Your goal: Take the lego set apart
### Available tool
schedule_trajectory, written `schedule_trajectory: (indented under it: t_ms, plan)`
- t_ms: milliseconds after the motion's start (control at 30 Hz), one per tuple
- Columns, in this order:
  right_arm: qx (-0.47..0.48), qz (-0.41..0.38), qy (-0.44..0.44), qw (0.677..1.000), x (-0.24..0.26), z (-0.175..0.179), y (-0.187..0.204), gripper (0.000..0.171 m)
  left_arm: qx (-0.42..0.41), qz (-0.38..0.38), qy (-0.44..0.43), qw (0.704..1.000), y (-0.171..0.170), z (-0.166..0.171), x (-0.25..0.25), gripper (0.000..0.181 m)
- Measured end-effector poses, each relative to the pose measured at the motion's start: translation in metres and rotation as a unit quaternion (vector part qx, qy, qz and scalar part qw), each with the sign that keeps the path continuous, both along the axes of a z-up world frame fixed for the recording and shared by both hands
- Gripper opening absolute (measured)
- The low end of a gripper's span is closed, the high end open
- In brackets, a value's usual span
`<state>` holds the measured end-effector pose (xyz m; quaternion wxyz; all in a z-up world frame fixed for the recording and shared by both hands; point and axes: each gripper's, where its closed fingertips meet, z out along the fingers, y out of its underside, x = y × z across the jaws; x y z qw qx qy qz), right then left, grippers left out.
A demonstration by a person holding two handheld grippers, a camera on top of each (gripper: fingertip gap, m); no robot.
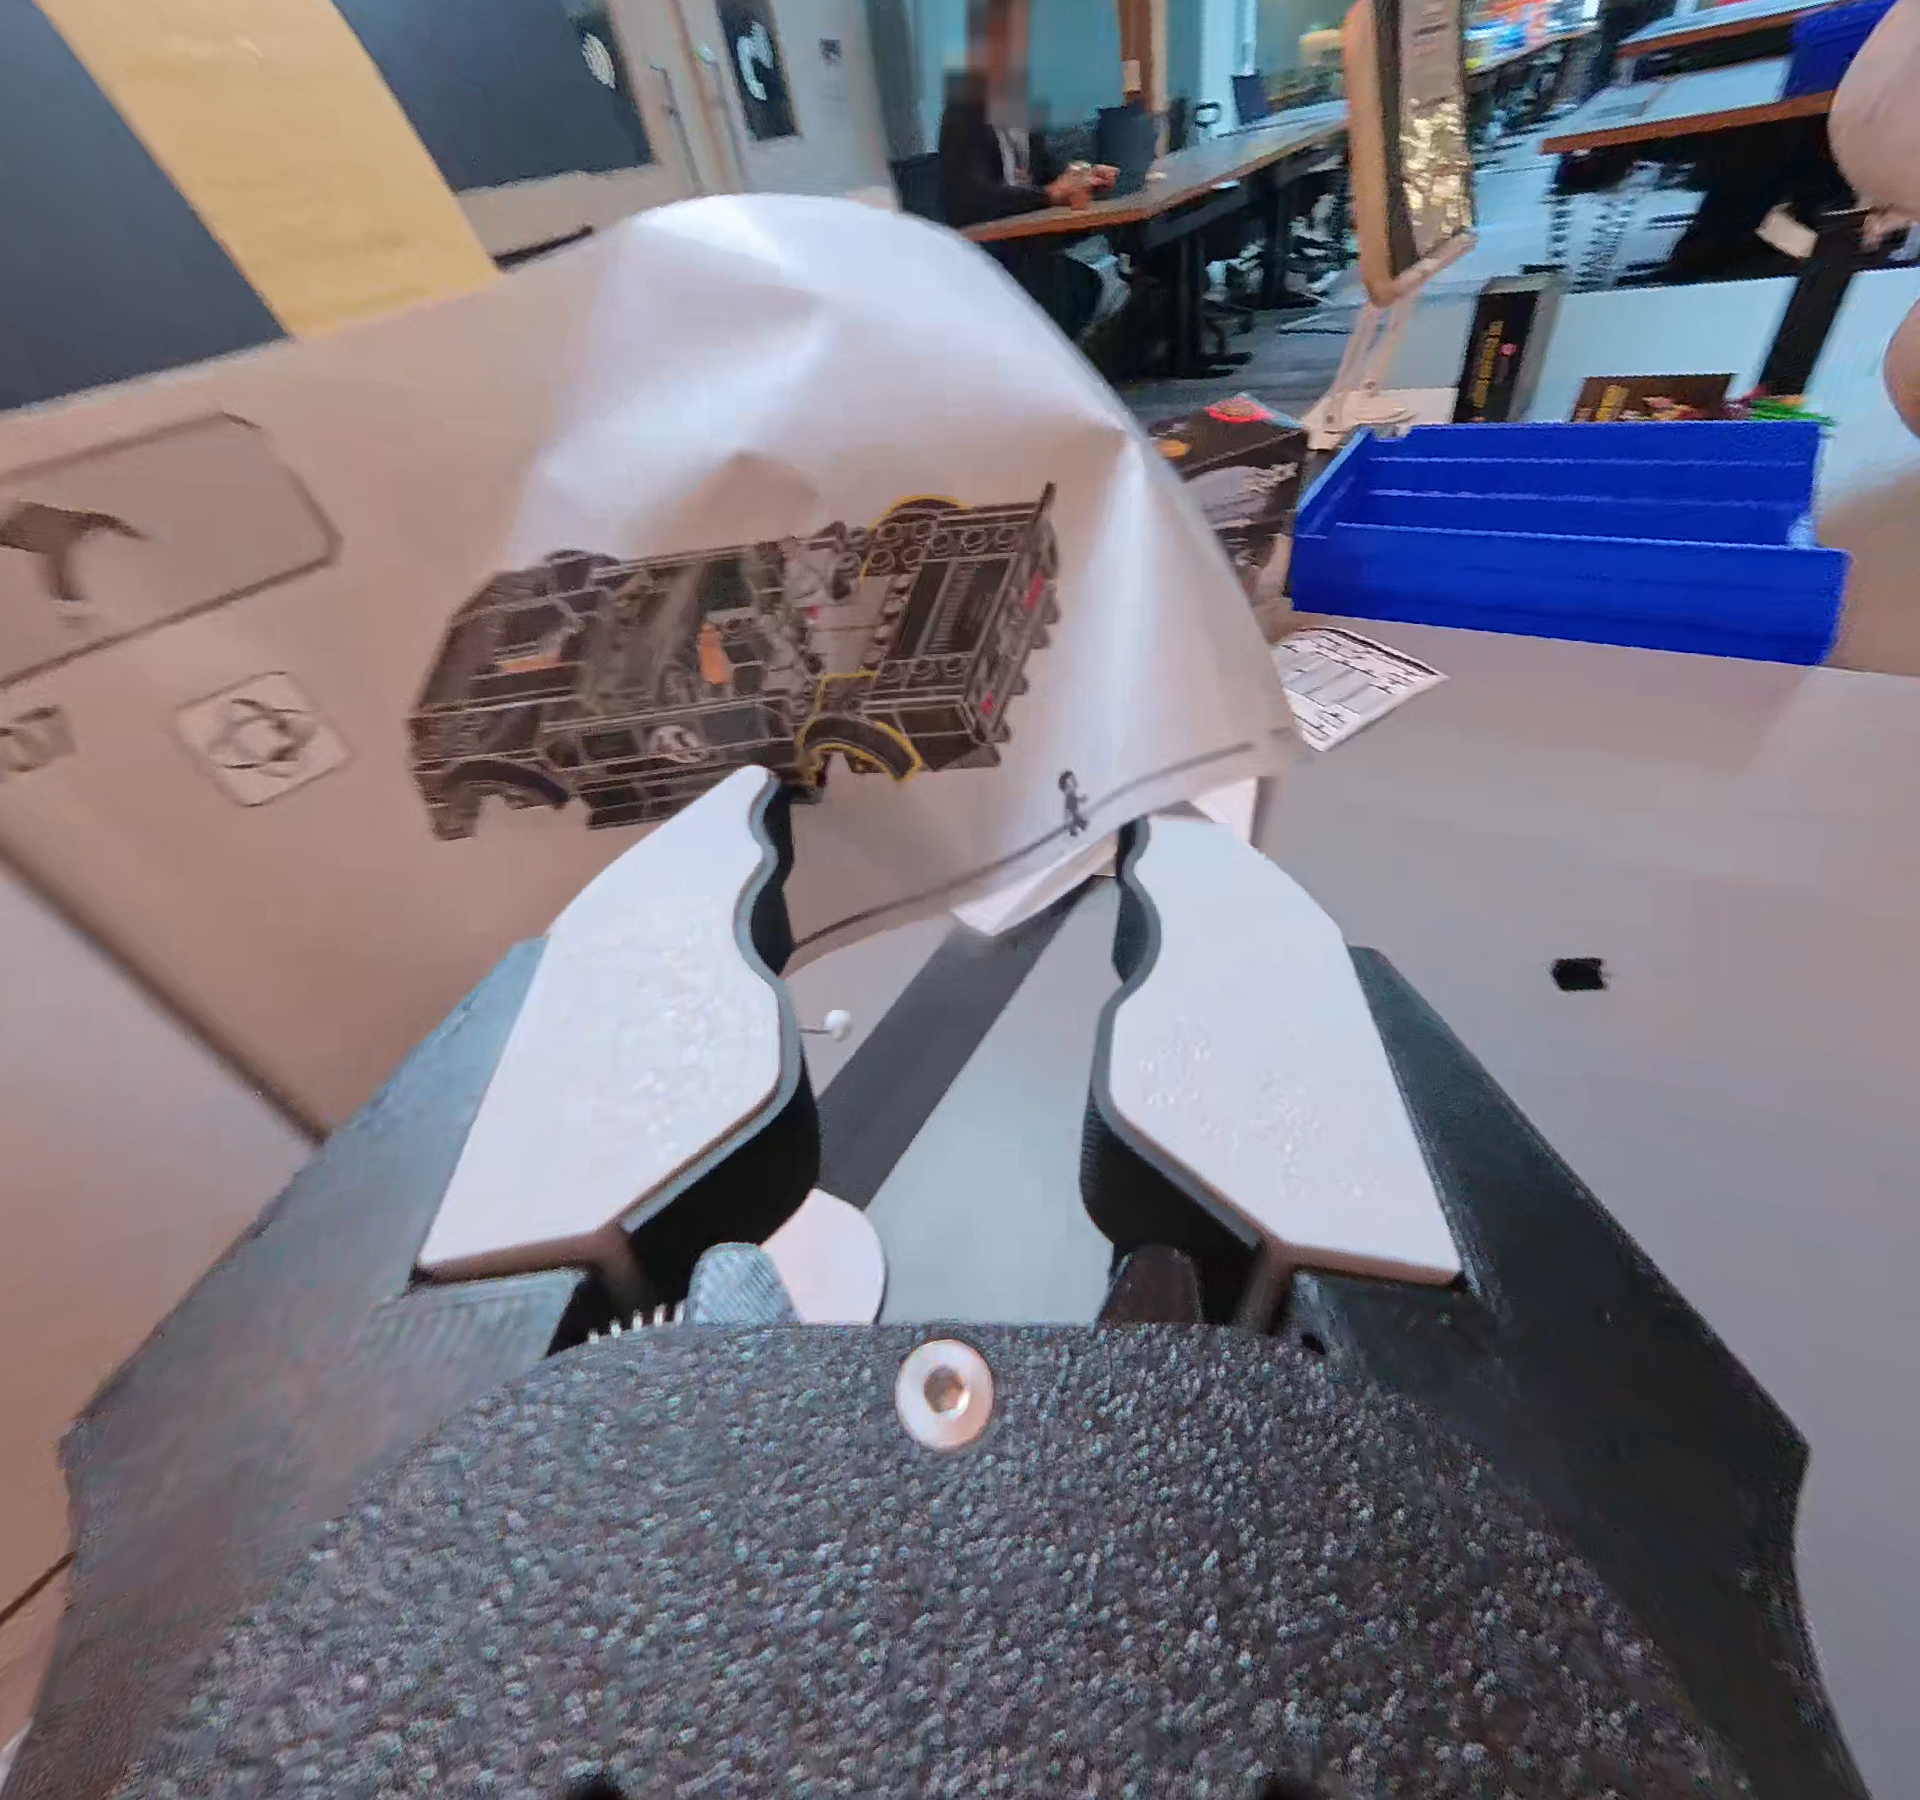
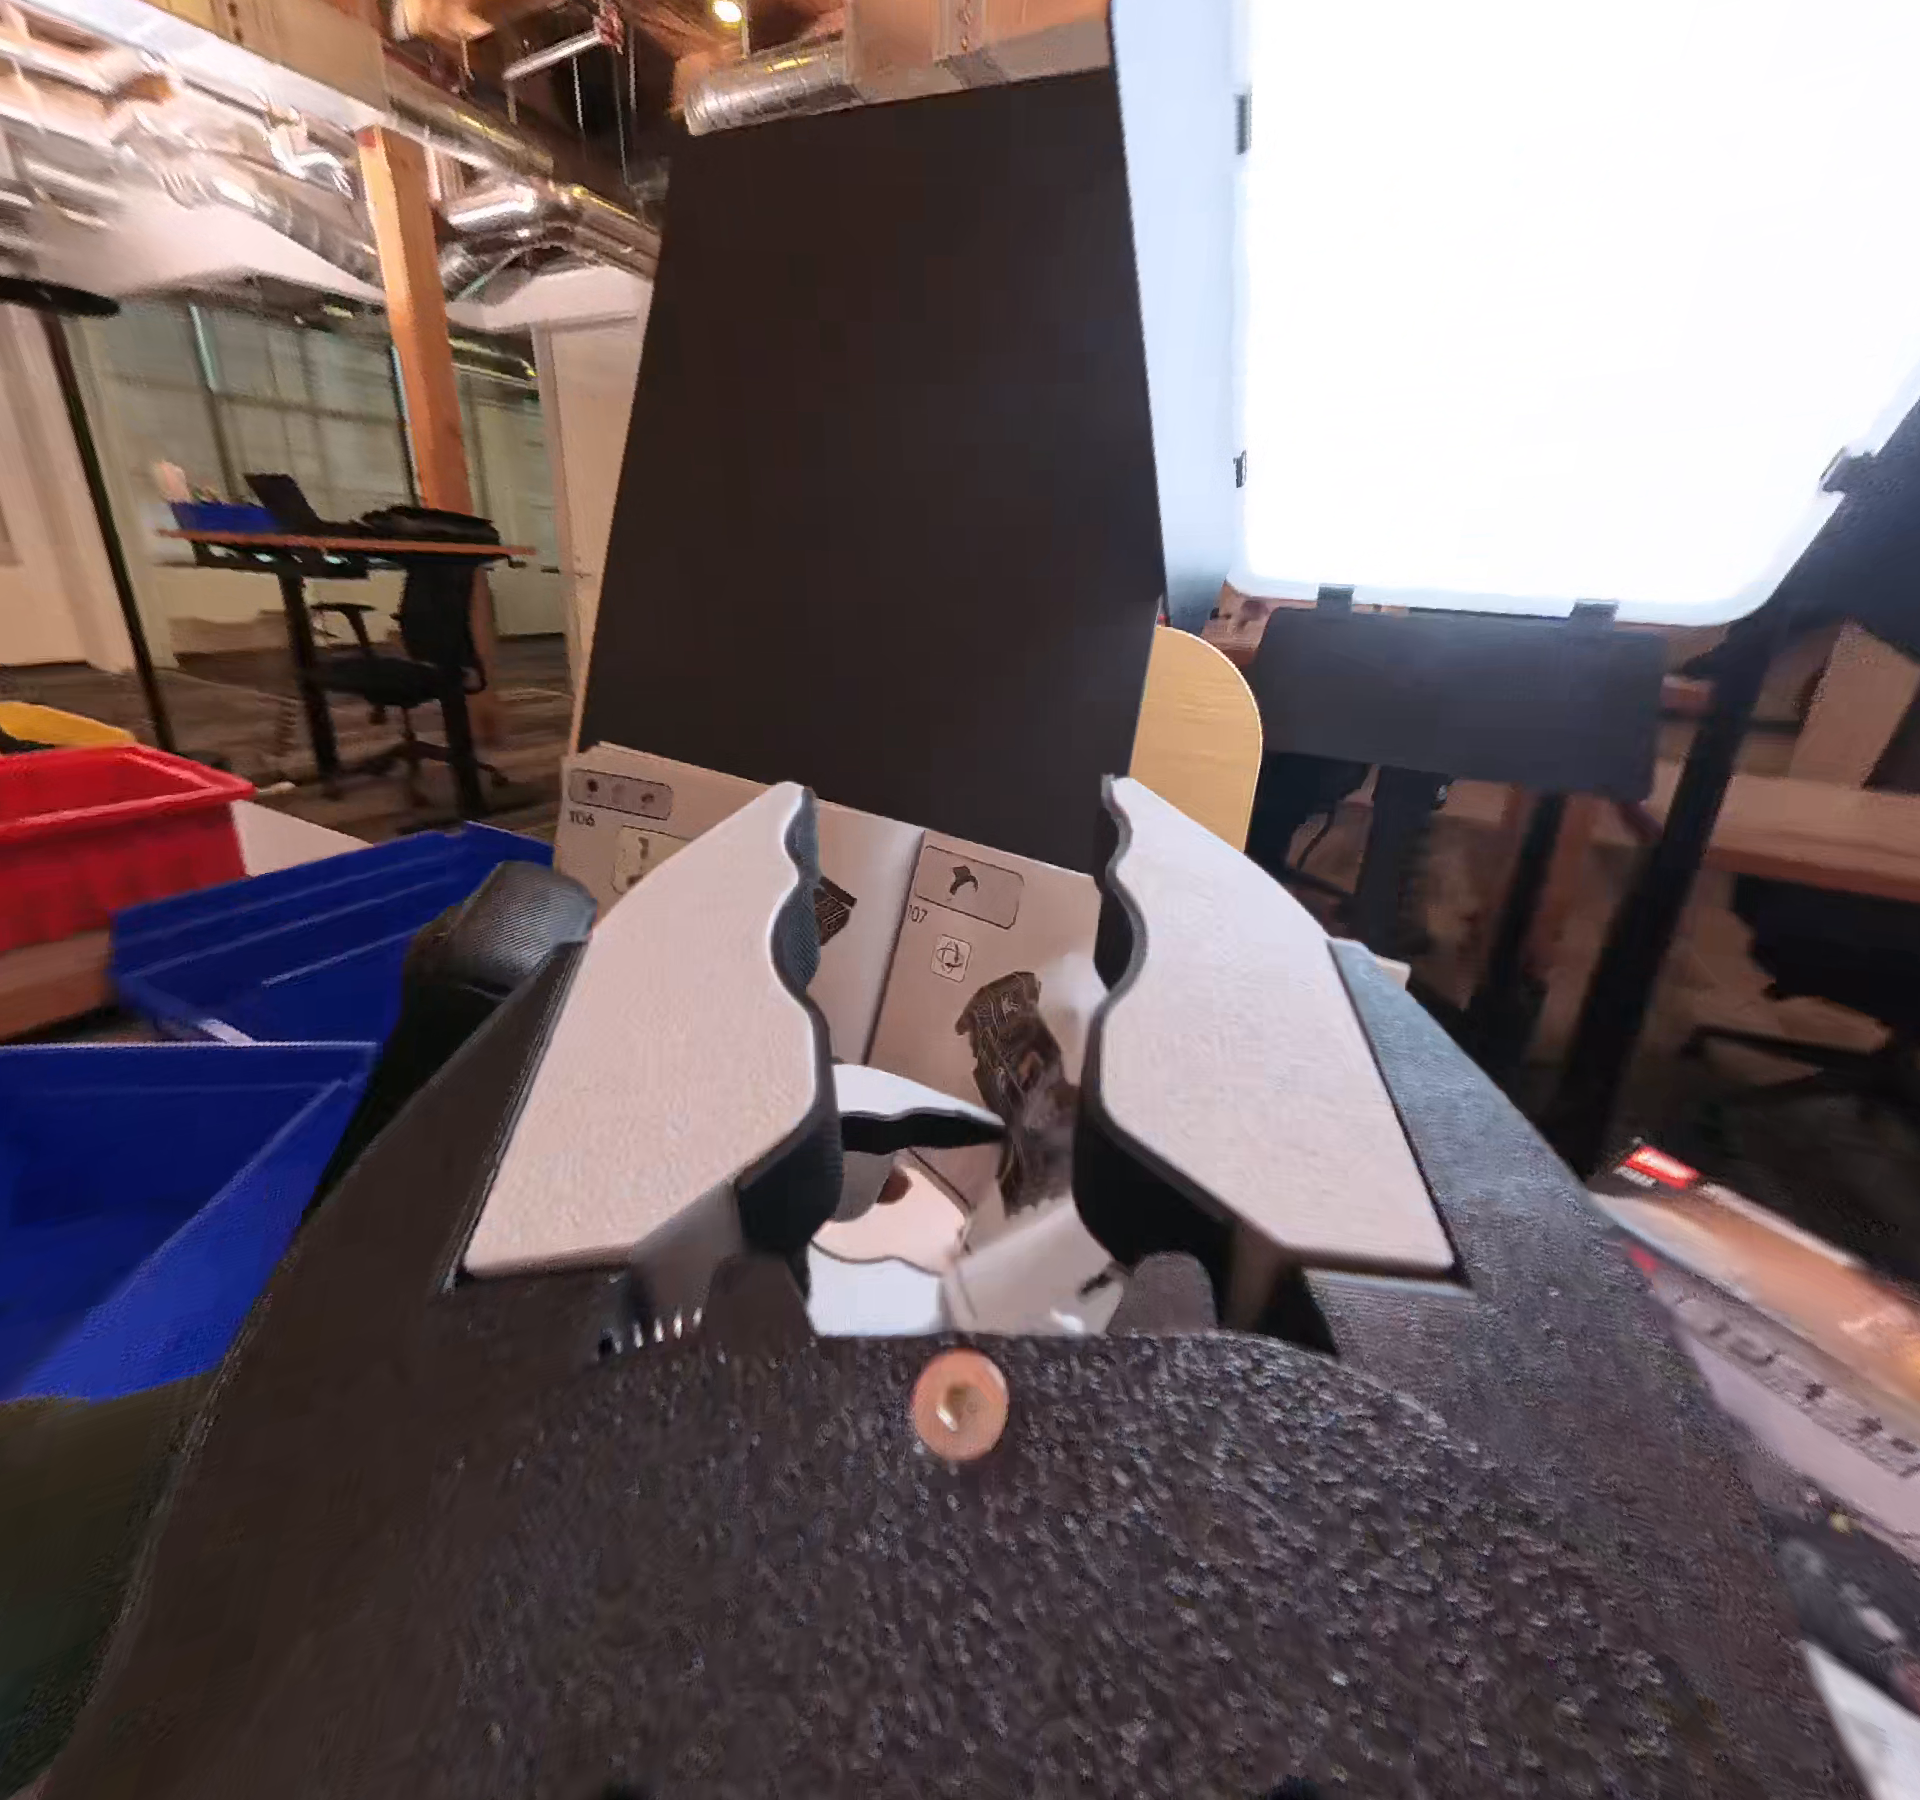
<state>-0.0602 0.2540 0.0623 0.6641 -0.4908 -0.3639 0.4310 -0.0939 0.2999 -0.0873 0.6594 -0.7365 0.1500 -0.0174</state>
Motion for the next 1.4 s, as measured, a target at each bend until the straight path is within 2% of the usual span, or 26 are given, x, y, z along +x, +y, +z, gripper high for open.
schedule_trajectory:
  t_ms: [33, 100, 133, 300, 333, 433, 533, 633, 767, 967, 1400]
  plan:
    - [0.021, 0.0, -0.005, 1.0, -0.002, -0.001, -0.005, 0.045, -0.006, -0.013, -0.003, 1.0, 0.002, -0.004, 0.003, 0.066]
    - [0.034, 0.033, -0.037, 0.998, -0.015, -0.015, -0.015, 0.022, -0.02, -0.033, -0.008, 0.999, 0.003, -0.011, 0.006, 0.071]
    - [0.026, 0.044, -0.063, 0.997, -0.023, -0.027, -0.013, 0.019, -0.022, -0.039, -0.014, 0.999, 0.002, -0.013, 0.006, 0.072]
    - [-0.037, 0.042, -0.186, 0.981, -0.065, -0.11, 0.026, 0.01, -0.03, -0.048, -0.046, 0.997, -0.01, -0.02, 0.003, 0.073]
    - [-0.056, 0.039, -0.196, 0.978, -0.071, -0.123, 0.034, 0.012, -0.039, -0.035, -0.034, 0.998, -0.013, -0.024, 0.0, 0.067]
    - [-0.053, -0.03, -0.206, 0.977, -0.076, -0.142, 0.066, 0.014, -0.029, 0.0, -0.015, 0.999, -0.022, -0.026, -0.007, 0.064]
    - [-0.047, -0.07, -0.211, 0.974, -0.073, -0.149, 0.084, 0.017, -0.014, 0.03, -0.021, 0.999, -0.034, -0.016, -0.019, 0.064]
    - [-0.052, -0.094, -0.212, 0.971, -0.069, -0.155, 0.099, 0.026, -0.001, 0.052, -0.045, 0.998, -0.046, -0.005, -0.034, 0.059]
    - [-0.03, -0.138, -0.217, 0.966, -0.06, -0.164, 0.116, 0.033, -0.006, 0.087, -0.076, 0.993, -0.052, -0.003, -0.059, 0.053]
    - [-0.018, -0.156, -0.217, 0.963, -0.057, -0.179, 0.123, 0.038, -0.011, 0.111, -0.077, 0.991, -0.05, -0.011, -0.07, 0.054]
    - [-0.024, -0.165, -0.194, 0.967, -0.052, -0.168, 0.141, 0.043, -0.021, 0.114, -0.05, 0.992, -0.043, -0.018, -0.065, 0.051]
